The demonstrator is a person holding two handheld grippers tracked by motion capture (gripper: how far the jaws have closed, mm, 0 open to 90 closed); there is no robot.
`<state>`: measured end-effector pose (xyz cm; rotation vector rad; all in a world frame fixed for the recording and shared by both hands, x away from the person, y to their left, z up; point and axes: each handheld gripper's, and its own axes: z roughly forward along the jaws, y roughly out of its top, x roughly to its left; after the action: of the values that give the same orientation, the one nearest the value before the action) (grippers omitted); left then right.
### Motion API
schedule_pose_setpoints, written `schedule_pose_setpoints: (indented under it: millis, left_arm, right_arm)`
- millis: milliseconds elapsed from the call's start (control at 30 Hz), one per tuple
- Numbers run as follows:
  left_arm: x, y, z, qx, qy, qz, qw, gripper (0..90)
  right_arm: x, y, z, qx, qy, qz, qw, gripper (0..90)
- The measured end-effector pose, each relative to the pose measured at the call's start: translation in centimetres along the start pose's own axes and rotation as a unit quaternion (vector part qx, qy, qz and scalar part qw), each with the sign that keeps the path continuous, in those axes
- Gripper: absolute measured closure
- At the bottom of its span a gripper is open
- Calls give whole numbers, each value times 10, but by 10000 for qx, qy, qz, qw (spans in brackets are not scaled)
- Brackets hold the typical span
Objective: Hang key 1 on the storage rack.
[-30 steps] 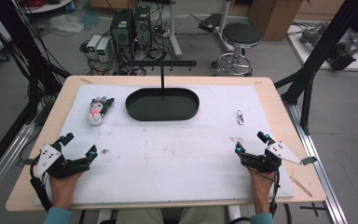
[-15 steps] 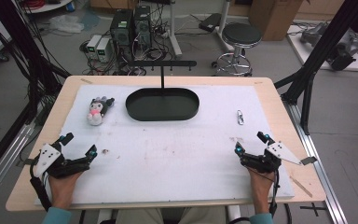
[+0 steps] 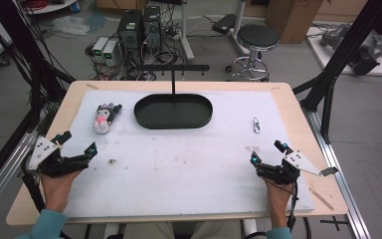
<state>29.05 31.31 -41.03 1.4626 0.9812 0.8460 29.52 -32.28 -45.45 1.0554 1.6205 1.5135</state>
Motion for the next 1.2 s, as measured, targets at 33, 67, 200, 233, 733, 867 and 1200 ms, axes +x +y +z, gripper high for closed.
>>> schedule_pose_setpoints:
  millis: [33, 67, 200, 233, 733, 867, 1200]
  left_arm:
    - [2, 5, 3, 90, -1, 39, 10000, 17]
    - [3, 13, 8, 203, 23, 79, 9998, 17]
    - [8, 25, 19, 444, 88, 121, 9989, 17]
    - [8, 25, 19, 444, 88, 121, 9989, 17]
    - [25, 52, 69, 1425, 199, 273, 9892, 17]
    - [32, 57, 80, 1662, 251, 116, 9857, 17]
    - [41, 64, 106, 2264, 399, 159, 9731, 17]
  right_arm:
    - [0, 0, 0, 8, 6, 4, 10000, 8]
    - [0, 0, 0, 5, 7, -2, 10000, 8]
    - [0, 0, 0, 5, 9, -4, 10000, 8]
    - [0, 0, 0, 9, 9, 5, 10000, 8]
    - [0, 0, 0, 9, -4, -10, 10000, 8]
    - [0, 0, 0, 13, 2, 4, 10000, 8]
    - [0, 0, 0, 16, 0, -8, 10000, 8]
